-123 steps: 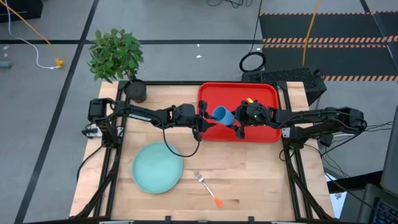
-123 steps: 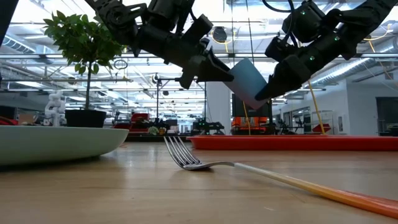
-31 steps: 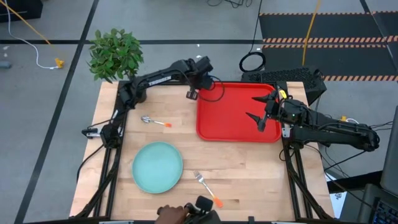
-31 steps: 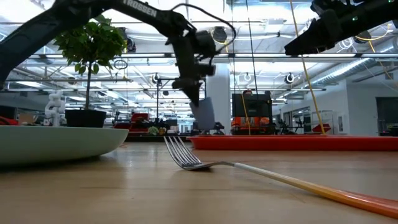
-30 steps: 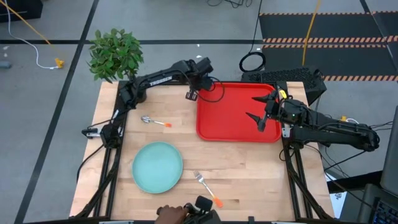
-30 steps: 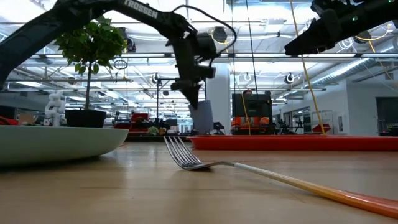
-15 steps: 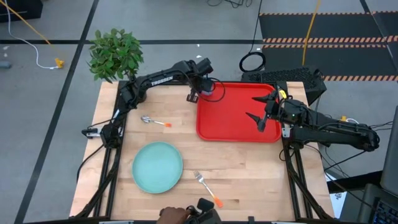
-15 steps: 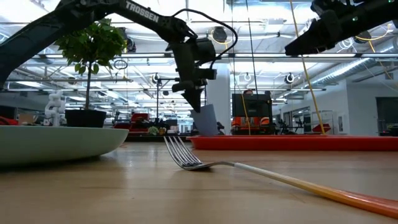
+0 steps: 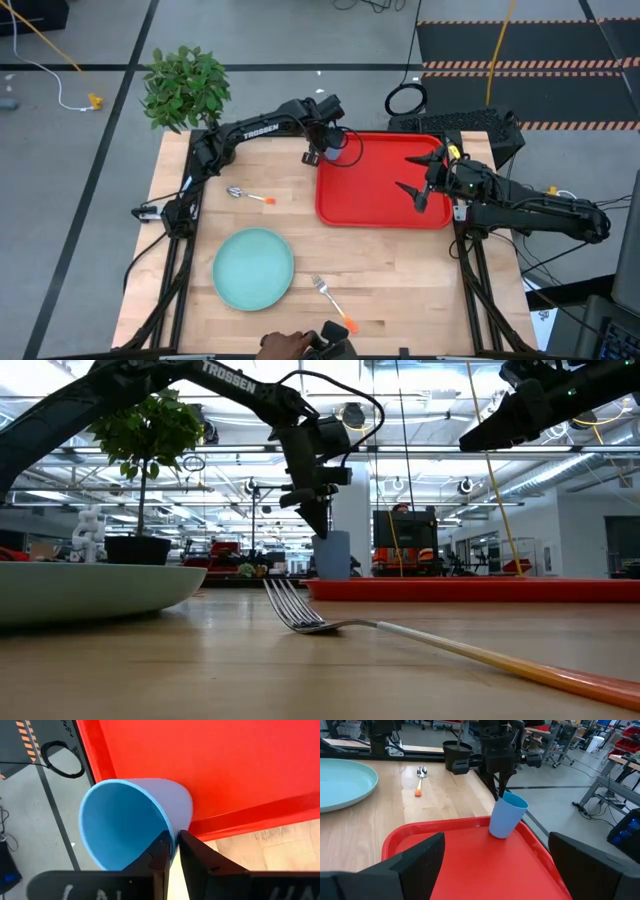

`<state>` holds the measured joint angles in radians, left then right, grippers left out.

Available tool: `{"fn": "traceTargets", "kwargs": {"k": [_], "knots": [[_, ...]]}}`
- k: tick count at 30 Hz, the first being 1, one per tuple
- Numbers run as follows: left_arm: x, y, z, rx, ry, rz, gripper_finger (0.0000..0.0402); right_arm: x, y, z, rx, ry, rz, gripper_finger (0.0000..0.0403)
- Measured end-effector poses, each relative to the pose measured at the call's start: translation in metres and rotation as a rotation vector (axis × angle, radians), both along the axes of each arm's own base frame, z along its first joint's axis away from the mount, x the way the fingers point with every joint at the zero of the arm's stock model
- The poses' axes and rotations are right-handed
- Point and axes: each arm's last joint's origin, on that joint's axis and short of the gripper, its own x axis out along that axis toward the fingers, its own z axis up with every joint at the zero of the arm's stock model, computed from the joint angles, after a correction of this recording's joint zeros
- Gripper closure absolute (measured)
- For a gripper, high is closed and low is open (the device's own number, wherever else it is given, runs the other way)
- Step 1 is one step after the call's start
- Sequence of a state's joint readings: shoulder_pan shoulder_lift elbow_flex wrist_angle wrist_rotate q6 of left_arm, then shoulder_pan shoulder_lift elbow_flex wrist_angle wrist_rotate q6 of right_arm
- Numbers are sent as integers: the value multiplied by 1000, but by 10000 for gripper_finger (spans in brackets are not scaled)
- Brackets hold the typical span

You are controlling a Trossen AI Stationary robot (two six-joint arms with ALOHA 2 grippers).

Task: Pick and place plate/cup/fork/spoon on tray
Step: Put the blue cup on the red tray, then put the light blue plate on the red tray to the bottom right of the blue cup

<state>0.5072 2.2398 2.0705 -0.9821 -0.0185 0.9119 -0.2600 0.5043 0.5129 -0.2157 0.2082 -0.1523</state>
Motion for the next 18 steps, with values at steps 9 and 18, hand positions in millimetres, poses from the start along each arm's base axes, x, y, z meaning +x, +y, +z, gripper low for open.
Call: {"fn": "traceTargets", "kwargs": {"k": [9, 18], "knots": [[10, -10, 2, -3, -62, 45, 292, 0, 0, -1, 0, 7, 1, 55], [15, -40, 6, 159, 72, 119, 253, 0, 0, -1, 0, 7, 1, 55]]}}
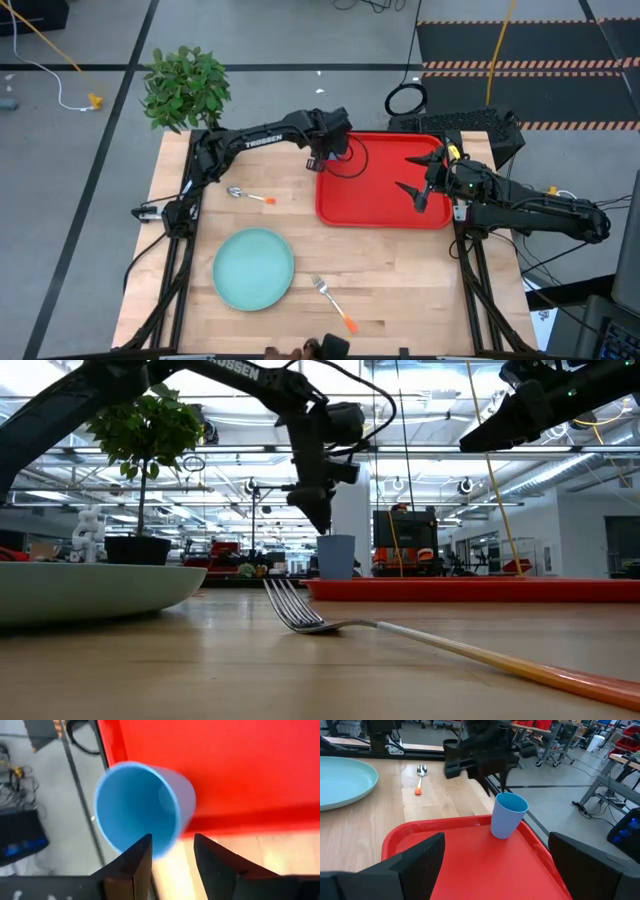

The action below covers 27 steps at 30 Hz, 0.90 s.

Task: Pick and place plate/cup/fork/spoon on tray
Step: Put the light blue plate on the red tray to the bottom right of the blue cup

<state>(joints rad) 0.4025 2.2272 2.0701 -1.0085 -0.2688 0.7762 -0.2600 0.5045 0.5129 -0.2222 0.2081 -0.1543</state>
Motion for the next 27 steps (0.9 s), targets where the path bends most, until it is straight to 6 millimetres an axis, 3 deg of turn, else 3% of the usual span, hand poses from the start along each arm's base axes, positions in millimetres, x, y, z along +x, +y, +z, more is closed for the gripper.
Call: {"fn": "traceTargets", "kwargs": {"k": [5, 11, 19, 27], "knots": [[2, -40, 10, 73, 80, 7, 252, 0, 0, 0, 3, 4, 0, 55], [0, -98, 25, 11, 84, 24, 252, 0, 0, -2, 21, 9, -6, 55], [-7, -179, 25, -140, 127, 80, 252, -1, 0, -6, 80, 24, -21, 55], [-16, -266, 25, -180, 100, 88, 252, -1, 1, -6, 147, -8, -42, 55]]}}
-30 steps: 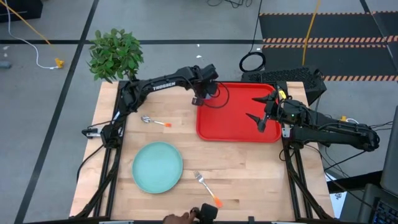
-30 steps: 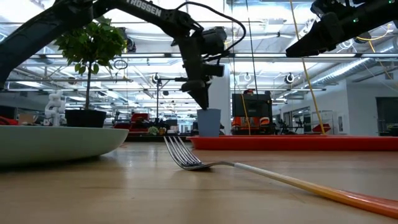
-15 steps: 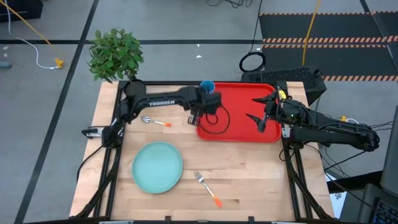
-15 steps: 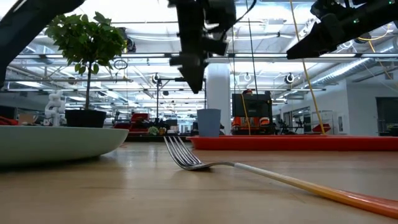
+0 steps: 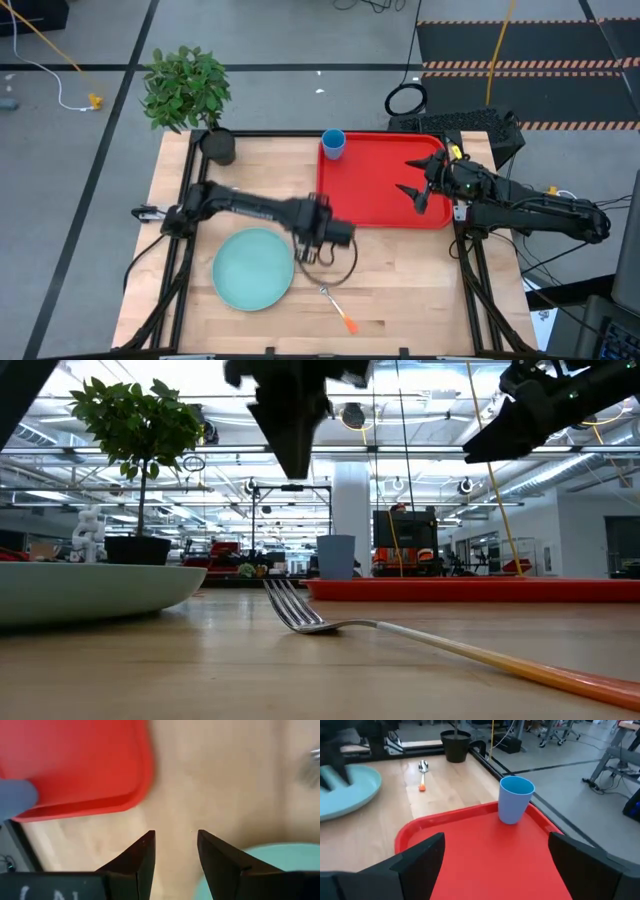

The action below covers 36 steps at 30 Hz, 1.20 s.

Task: Pick and place plate/cup/fork/spoon on tray
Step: Put the light blue plate on the red tray to the bottom right of the blue cup

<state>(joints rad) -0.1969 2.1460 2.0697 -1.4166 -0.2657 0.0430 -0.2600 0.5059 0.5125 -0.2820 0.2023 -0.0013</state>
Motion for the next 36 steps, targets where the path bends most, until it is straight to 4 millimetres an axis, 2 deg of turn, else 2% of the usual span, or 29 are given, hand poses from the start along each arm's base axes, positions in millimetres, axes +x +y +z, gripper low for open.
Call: {"fn": "traceTargets", "kwargs": {"k": [9, 15, 20, 29, 36], "knots": [[-31, -98, 0, -51, -63, 31, 252, 4, 4, 7, 94, -114, 131, 55], [-52, -145, 0, -110, -131, 146, 252, 6, 8, 8, 104, -127, 180, 55], [-68, -170, 0, -156, -171, 276, 252, 7, 13, 8, 104, -124, 216, 55], [-90, -200, 0, -231, -228, 512, 252, 8, 23, 8, 125, -124, 287, 55], [-109, -221, -21, -238, -215, 561, 252, 9, 34, 8, 159, -127, 361, 55]]}}
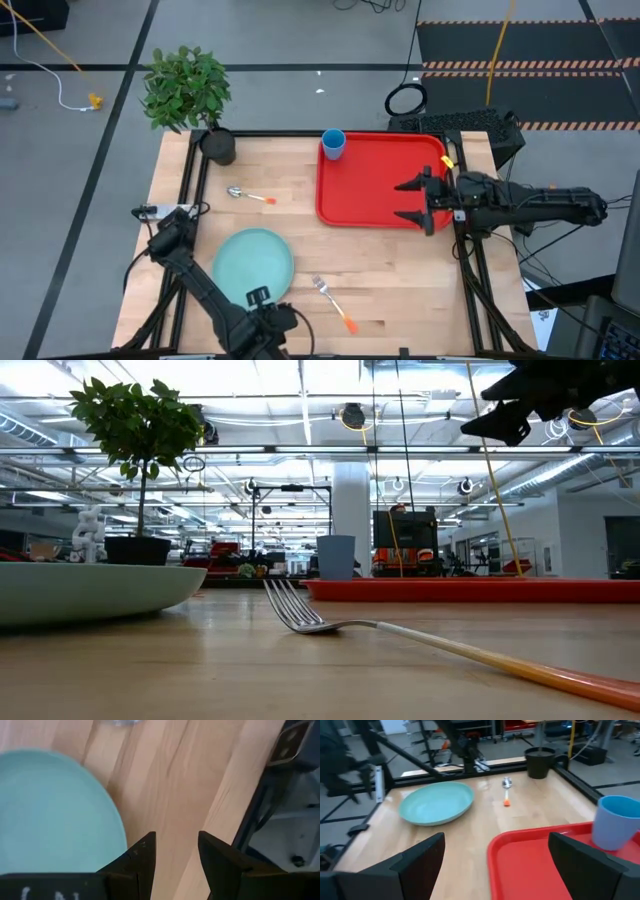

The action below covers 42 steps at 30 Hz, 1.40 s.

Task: Pick and place plate/cup/fork/spoon on tray
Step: Put the light blue plate on the red tray to the bottom right of the blue cup

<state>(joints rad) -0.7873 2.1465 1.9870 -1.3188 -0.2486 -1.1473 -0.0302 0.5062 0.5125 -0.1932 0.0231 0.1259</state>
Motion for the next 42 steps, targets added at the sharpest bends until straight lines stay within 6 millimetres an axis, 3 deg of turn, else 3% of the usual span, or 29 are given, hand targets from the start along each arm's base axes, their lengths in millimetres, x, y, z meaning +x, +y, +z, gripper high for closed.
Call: {"fn": "traceTargets", "kwargs": {"k": [10, 28, 39, 42], "knots": [[-21, -4, -50, 37, 104, 16, 252, 0, 14, 0, 43, -1, 94, 55], [-33, 12, -85, 152, 190, -4, 256, -1, 25, -1, 67, 7, 167, 55], [-30, 20, -92, 181, 215, -61, 377, 9, 34, -3, 64, 18, 211, 55], [-28, 23, -91, 169, 233, -80, 392, 14, 37, -2, 55, 0, 207, 55]]}}
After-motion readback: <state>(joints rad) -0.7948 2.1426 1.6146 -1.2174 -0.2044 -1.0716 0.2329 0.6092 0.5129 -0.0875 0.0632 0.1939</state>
